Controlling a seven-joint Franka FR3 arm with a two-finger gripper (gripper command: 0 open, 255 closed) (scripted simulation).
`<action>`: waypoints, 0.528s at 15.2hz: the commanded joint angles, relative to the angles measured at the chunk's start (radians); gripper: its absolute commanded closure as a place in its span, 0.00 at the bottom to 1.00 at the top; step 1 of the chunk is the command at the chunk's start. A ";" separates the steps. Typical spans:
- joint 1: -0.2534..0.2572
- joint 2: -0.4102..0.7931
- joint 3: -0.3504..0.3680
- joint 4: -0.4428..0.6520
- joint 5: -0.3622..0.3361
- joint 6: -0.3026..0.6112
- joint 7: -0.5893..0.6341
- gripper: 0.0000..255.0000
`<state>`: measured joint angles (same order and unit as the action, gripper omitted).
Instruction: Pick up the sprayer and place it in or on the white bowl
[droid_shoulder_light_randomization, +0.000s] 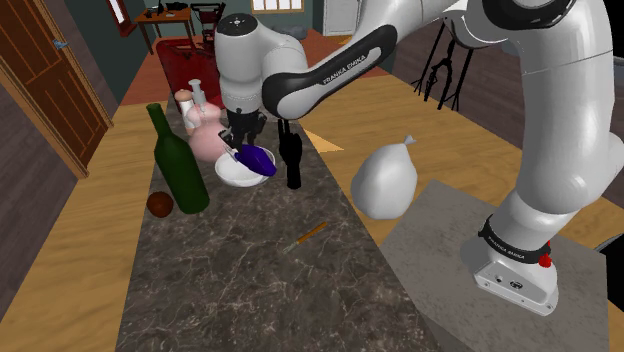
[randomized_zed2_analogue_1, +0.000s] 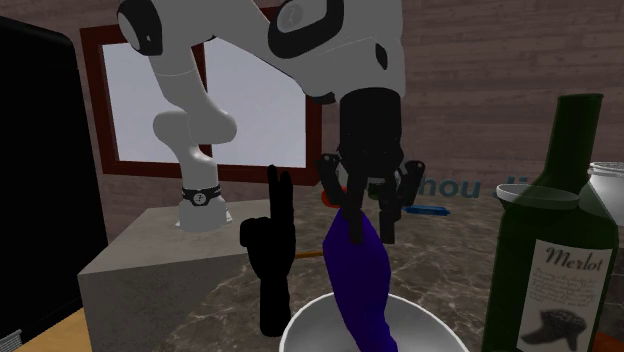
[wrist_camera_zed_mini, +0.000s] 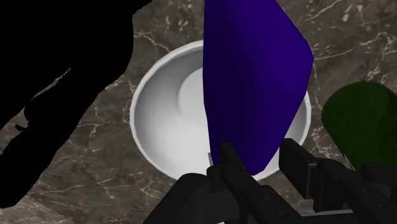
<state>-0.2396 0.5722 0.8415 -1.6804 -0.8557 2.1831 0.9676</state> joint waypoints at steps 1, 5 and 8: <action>0.000 0.002 -0.001 -0.002 -0.001 0.001 0.001 1.00; 0.000 0.002 -0.001 -0.002 -0.001 0.001 0.001 1.00; 0.000 0.002 -0.001 -0.002 -0.001 0.001 0.001 0.00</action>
<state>-0.2399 0.5737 0.8408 -1.6824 -0.8567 2.1843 0.9683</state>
